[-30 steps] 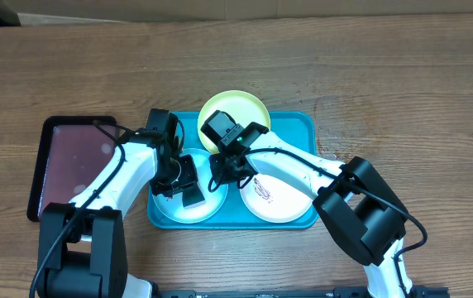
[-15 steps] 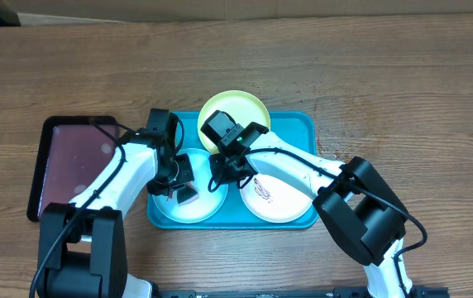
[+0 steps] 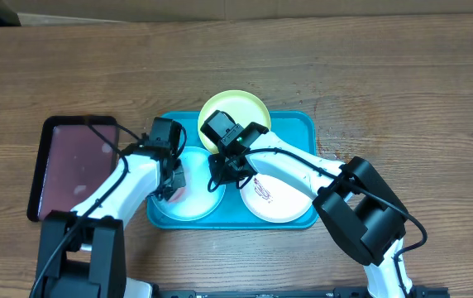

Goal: Clean dirty plates on tray and stack at the side
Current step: 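Scrub the white plate with the sponge while right gripper holds yellow plate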

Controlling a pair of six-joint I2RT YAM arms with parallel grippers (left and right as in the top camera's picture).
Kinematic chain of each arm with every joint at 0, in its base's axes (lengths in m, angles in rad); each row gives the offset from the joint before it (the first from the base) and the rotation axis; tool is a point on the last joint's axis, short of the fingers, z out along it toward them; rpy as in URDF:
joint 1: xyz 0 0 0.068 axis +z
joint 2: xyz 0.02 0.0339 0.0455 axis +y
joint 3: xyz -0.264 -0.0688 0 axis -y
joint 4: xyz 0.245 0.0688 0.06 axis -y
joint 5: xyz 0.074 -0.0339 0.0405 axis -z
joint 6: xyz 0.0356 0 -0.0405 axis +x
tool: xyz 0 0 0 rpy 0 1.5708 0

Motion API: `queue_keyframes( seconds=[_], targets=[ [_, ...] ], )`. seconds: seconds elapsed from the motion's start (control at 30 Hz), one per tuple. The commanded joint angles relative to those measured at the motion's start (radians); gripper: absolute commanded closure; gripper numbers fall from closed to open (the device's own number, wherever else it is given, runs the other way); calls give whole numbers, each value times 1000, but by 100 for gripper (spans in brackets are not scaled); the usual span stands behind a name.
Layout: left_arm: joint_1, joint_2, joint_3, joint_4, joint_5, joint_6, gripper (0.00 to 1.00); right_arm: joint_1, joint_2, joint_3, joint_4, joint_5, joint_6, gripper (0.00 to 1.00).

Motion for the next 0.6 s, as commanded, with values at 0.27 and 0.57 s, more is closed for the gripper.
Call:
queue_keyframes(
  seconds=[0.27, 0.57],
  targets=[
    [23, 45, 320, -213, 178, 126, 96, -10, -3, -5, -11, 19, -7, 96],
    [23, 56, 201, -124, 478, 155, 96, -16, -3, -5, -12, 18, -7, 96]
  ],
)
